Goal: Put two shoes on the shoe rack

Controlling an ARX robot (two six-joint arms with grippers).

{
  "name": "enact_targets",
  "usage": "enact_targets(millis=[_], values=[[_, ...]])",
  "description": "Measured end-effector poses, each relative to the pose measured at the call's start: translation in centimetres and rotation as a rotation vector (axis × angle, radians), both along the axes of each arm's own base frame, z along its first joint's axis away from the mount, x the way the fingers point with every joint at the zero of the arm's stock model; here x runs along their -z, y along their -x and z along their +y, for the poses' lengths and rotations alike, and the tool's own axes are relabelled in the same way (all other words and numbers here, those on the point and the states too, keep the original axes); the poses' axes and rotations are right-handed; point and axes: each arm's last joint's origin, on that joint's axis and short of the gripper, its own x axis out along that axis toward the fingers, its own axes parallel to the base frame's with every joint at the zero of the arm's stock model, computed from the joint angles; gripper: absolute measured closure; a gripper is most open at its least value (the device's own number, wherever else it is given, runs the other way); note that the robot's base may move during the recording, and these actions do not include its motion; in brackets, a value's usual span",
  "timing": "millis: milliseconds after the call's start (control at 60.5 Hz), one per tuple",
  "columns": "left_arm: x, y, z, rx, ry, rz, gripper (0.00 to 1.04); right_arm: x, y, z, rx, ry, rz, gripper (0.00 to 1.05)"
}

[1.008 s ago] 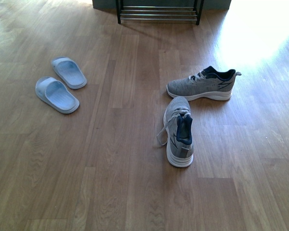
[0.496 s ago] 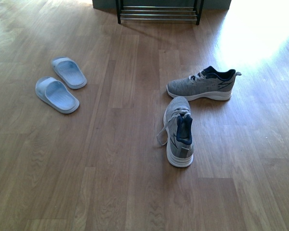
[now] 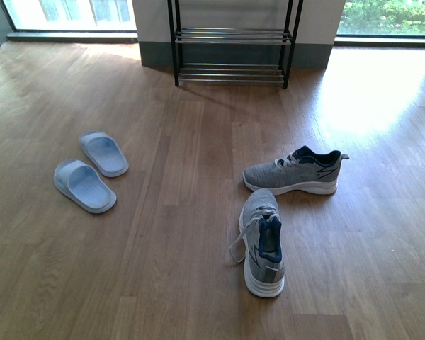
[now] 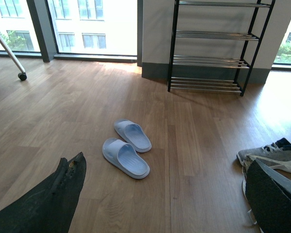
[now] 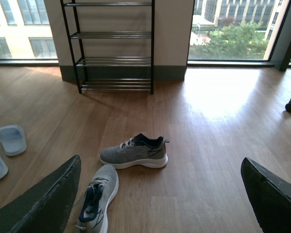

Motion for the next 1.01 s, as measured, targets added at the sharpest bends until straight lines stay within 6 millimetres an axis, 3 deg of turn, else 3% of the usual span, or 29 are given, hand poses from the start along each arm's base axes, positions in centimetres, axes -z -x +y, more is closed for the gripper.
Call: enact_targets(millis=[1008], values=[[0.01, 0.00, 0.01, -0.003, 0.000, 0.000, 0.09, 0.00, 0.00, 0.01, -0.003, 0.000, 0.000, 0.09]])
